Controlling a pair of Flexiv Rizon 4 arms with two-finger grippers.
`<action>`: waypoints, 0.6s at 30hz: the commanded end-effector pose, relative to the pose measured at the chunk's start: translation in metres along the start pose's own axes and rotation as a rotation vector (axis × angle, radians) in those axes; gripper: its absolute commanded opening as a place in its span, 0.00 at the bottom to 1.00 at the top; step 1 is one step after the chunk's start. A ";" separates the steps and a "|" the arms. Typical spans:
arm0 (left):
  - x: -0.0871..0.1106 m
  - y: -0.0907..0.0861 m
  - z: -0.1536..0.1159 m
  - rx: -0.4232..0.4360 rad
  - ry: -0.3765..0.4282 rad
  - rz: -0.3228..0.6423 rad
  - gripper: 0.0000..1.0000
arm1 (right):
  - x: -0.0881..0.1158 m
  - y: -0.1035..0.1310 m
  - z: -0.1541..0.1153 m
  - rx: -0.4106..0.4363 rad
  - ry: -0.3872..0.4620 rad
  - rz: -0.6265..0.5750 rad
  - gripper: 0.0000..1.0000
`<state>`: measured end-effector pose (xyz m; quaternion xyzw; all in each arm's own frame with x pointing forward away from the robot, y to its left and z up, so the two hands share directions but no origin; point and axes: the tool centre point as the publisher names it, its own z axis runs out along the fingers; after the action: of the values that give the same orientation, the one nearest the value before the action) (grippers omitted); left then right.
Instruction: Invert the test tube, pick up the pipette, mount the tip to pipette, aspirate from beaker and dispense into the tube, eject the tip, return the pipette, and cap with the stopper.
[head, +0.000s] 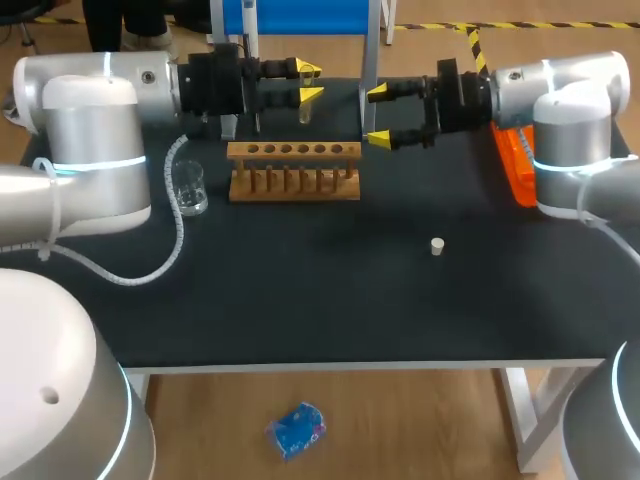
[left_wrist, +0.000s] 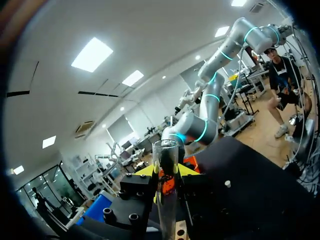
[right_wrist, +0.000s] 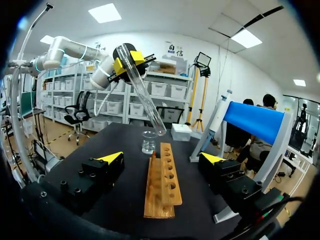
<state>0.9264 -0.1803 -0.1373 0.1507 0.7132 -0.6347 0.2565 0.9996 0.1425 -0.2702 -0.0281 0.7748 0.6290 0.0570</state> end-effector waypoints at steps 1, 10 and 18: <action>0.000 -0.002 -0.001 -0.007 -0.001 0.000 0.00 | 0.000 -0.001 0.000 -0.001 0.001 -0.001 1.00; -0.007 0.014 0.000 -0.019 0.059 -0.171 0.00 | 0.000 -0.001 0.000 -0.001 0.001 -0.001 1.00; -0.014 0.029 -0.004 -0.159 0.060 -0.245 0.00 | 0.000 -0.001 0.000 -0.001 0.001 -0.001 1.00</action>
<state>0.9513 -0.1696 -0.1562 0.0682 0.7709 -0.6092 0.1729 0.9995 0.1427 -0.2702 -0.0280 0.7747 0.6291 0.0571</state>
